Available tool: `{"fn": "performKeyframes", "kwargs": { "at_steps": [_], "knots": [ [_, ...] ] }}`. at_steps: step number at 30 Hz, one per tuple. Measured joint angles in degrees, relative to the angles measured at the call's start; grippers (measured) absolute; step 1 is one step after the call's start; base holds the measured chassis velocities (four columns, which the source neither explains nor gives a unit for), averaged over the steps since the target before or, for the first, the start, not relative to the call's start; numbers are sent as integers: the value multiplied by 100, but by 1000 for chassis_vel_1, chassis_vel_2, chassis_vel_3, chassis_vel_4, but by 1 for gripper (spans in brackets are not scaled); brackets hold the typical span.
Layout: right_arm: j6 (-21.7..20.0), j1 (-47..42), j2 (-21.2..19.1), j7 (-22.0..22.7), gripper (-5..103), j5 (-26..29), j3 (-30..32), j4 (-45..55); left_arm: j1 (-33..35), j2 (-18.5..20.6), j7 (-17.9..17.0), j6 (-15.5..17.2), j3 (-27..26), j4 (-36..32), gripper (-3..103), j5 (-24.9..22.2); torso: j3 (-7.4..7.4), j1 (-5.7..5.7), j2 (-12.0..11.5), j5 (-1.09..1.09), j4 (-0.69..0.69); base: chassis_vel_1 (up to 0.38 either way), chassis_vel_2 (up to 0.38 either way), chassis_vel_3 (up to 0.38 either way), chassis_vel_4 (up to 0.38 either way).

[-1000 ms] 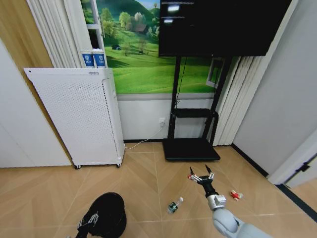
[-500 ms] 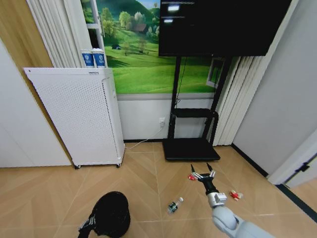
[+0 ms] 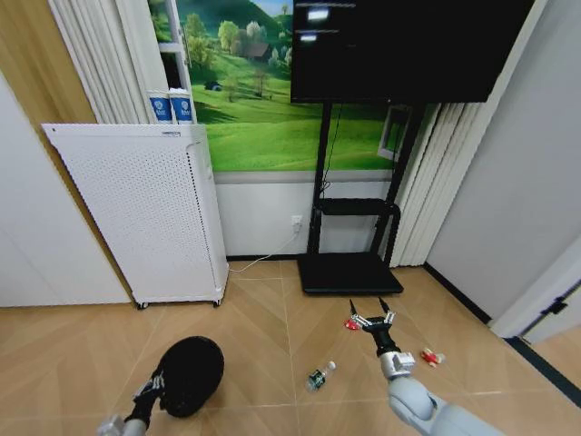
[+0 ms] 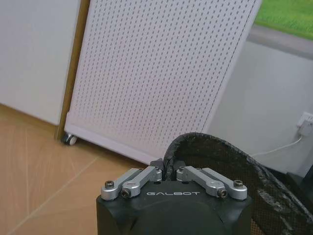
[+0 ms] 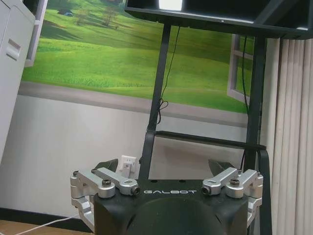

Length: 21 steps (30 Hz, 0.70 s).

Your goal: Pick up the trash bin and place the garbage on the floor into it.

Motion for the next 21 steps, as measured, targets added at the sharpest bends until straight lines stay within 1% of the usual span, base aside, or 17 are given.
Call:
{"fn": "performKeyframes", "kwargs": {
  "at_steps": [2,5,6,8,11,12,14,20,21],
  "knots": [
    [-61,45,-2,25,100,-30,-32,-18,27,158,-121,13,-113,-239,7,-97,0,0,0,2,-1,0,0,0,0],
    [-83,73,6,30,100,-32,-57,-30,94,218,-193,41,-207,-428,7,-161,0,0,0,1,0,0,0,0,0],
    [-90,88,17,31,100,-42,-73,-47,186,249,-243,72,-285,-611,7,-181,0,0,0,1,1,0,0,0,0],
    [-94,92,21,31,100,-50,-83,-57,229,254,-252,75,-314,-680,7,-182,0,0,0,1,2,0,0,0,0],
    [-124,120,11,-5,100,-51,-134,-89,528,250,-309,94,-456,-1067,7,-149,-1,0,0,0,0,0,0,0,0],
    [-124,120,11,-5,100,-51,-134,-89,528,250,-309,94,-456,-1067,7,-149,-1,0,0,0,0,0,0,0,0],
    [-125,168,-7,-72,100,-49,-198,-136,724,224,-311,100,-542,-1281,7,-115,-1,0,0,1,2,0,0,0,0],
    [-108,217,-58,-216,100,-164,-404,-371,902,145,-271,100,-593,-1416,7,-4,-1,-1,0,2,3,0,0,0,0],
    [-52,205,-104,-264,100,-371,-463,-547,866,141,-262,96,-521,-1379,7,34,-1,-1,1,2,2,0,0,0,0]
  ]
}}
